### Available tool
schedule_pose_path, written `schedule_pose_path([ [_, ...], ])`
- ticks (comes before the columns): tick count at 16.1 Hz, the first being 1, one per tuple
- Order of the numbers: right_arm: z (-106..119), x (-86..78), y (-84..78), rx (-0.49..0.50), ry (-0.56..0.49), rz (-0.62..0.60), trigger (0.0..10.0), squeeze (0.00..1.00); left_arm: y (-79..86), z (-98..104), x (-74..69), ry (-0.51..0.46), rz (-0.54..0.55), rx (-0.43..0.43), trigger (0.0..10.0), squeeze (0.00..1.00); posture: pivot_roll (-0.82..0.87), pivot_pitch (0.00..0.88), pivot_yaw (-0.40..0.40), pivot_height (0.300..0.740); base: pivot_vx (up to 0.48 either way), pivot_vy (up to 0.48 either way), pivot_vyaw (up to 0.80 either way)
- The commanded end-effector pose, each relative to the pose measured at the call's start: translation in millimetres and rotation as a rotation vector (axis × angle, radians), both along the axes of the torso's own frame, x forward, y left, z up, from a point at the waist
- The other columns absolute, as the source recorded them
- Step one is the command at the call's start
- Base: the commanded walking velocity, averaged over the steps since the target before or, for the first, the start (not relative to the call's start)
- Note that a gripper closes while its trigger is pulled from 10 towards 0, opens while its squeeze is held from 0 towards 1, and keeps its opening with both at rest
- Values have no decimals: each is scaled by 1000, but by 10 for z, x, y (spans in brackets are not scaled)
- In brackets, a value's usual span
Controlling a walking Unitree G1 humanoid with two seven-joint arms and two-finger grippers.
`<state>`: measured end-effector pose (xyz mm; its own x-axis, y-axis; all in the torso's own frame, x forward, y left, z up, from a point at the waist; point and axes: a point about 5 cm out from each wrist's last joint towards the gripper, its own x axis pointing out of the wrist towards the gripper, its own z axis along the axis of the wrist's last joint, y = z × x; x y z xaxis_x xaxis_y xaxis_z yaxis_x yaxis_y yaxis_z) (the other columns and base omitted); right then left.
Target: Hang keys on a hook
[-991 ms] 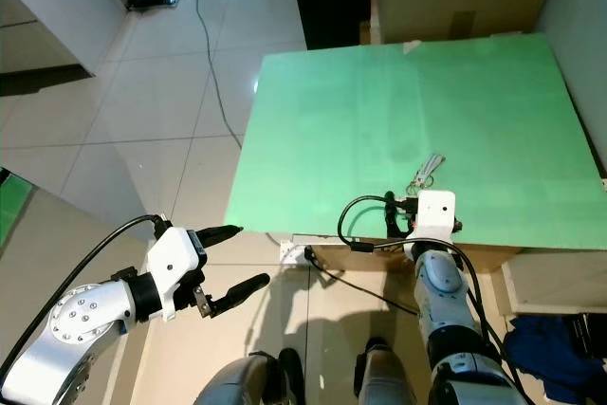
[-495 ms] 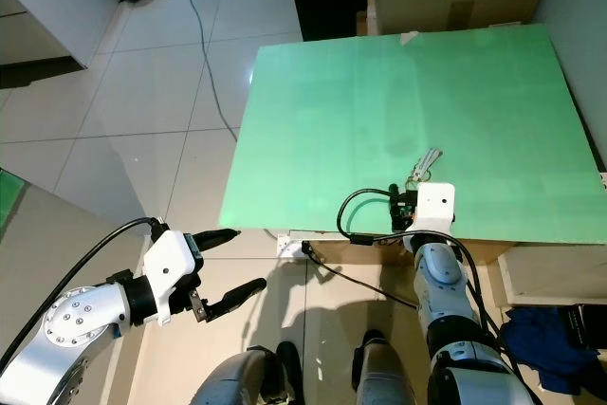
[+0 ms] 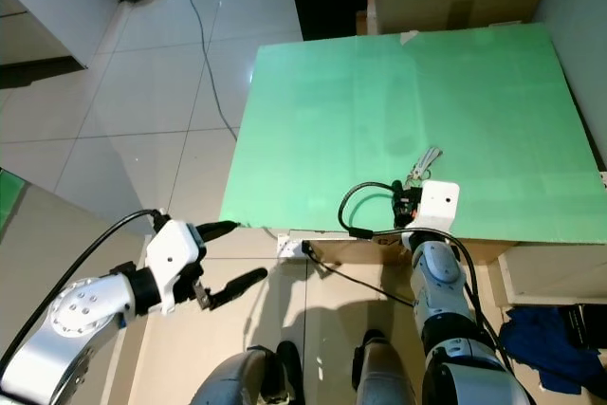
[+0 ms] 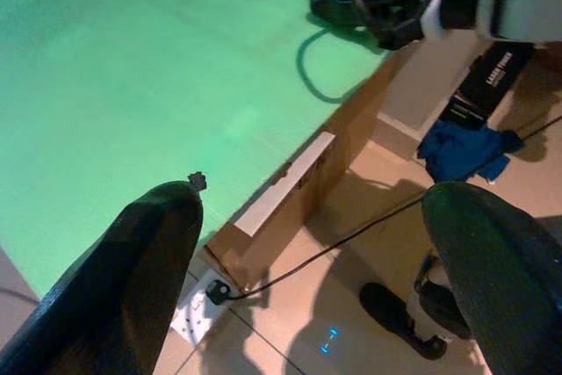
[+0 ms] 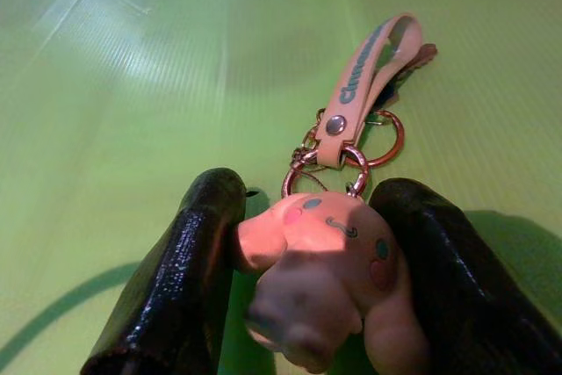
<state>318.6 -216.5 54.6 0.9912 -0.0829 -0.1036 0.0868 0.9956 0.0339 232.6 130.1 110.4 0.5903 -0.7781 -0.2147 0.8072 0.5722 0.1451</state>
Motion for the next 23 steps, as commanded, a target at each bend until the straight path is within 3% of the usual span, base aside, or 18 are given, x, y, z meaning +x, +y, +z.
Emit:
schedule_pose_path([
  [1,-84,-42,76,30,26,13,0,0,82,-59,9,50,60,-3,10000,0,63,281,218,740,0,0,0],
  [2,-41,-17,115,23,6,48,0,0,61,-62,73,150,153,-111,10000,0,52,270,209,740,0,0,0],
  [7,225,142,39,-10,-66,50,0,0,-139,-117,171,142,179,-161,10000,0,4,185,153,740,0,0,0],
  [10,663,355,-25,-32,-178,80,0,0,-194,-96,530,132,372,-244,10000,0,-51,69,107,740,0,0,0],
  [13,998,476,60,1,-254,125,0,0,33,118,896,67,663,-376,10000,0,-67,0,72,740,0,0,0],
  [14,1004,488,58,-2,-250,126,0,0,38,124,926,65,676,-377,10000,0,-67,0,66,740,0,0,0],
  [16,1003,433,226,4,-264,175,0,0,203,238,1004,1,779,-401,10000,0,-57,0,50,740,0,0,0],
  [18,853,336,373,47,-239,199,0,0,243,214,976,-32,789,-360,10000,0,-51,0,47,740,0,0,400],
  [19,634,222,506,82,-175,219,0,0,266,98,910,-25,806,-309,10000,0,-43,0,53,740,0,0,731],
  [23,348,45,640,95,-83,246,0,0,350,-93,772,1,848,-247,10000,0,-30,0,54,740,0,63,677],
])
